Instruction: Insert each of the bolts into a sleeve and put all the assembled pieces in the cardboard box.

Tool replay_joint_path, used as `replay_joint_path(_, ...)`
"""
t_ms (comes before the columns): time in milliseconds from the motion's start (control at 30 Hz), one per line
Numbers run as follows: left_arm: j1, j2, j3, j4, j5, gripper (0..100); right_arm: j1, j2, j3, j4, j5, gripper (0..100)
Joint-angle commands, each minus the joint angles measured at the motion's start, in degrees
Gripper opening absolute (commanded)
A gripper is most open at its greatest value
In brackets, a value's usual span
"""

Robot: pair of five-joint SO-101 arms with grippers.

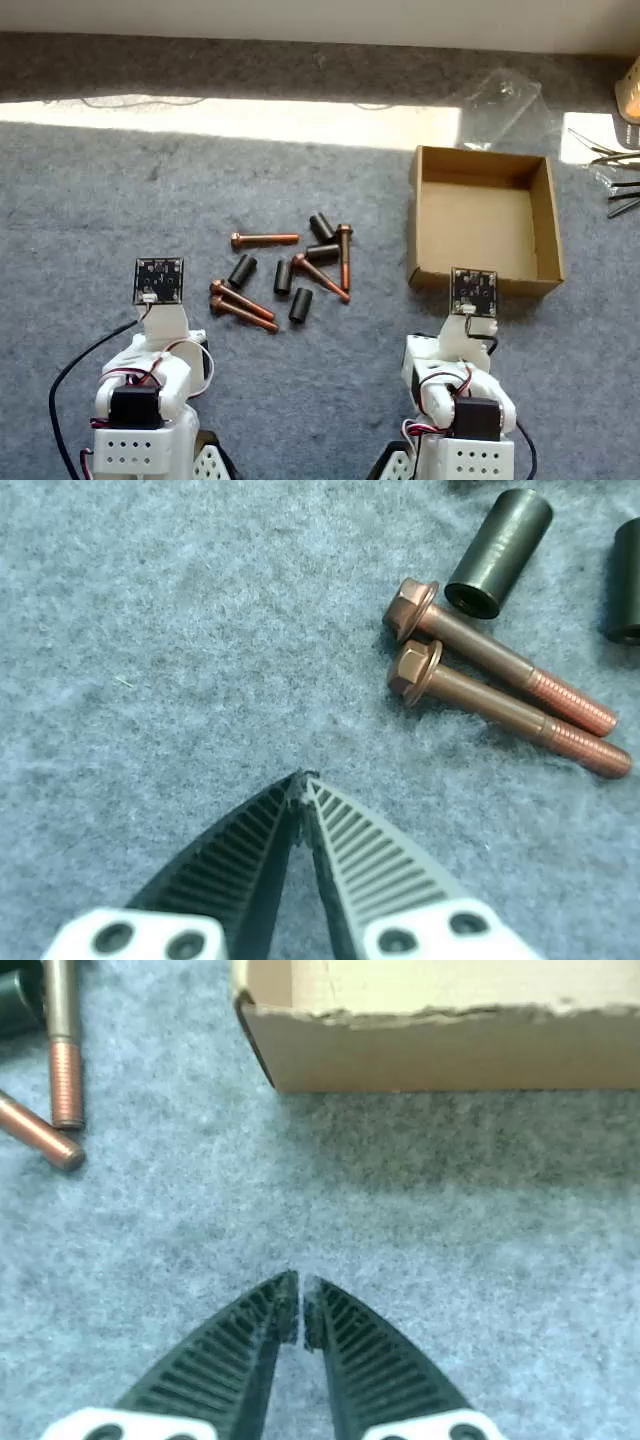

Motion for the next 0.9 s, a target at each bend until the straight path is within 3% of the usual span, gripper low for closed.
replay_joint_path(0, -0.66, -0.4, 1.27, 0.18, 0.44, 1, -0.4, -0.4, 5.76, -0.75, 0.26, 0.5)
replay_joint_path(400, 2.24, -0.4, 1.27, 0.18, 0.62, 1, -1.8, -0.4, 5.76, -0.92, 0.35, 0.5)
replay_joint_path(867, 0.92, -0.4, 1.27, 0.18, 0.44, 1, -3.03, -0.4, 5.76, -0.92, 0.35, 0.5)
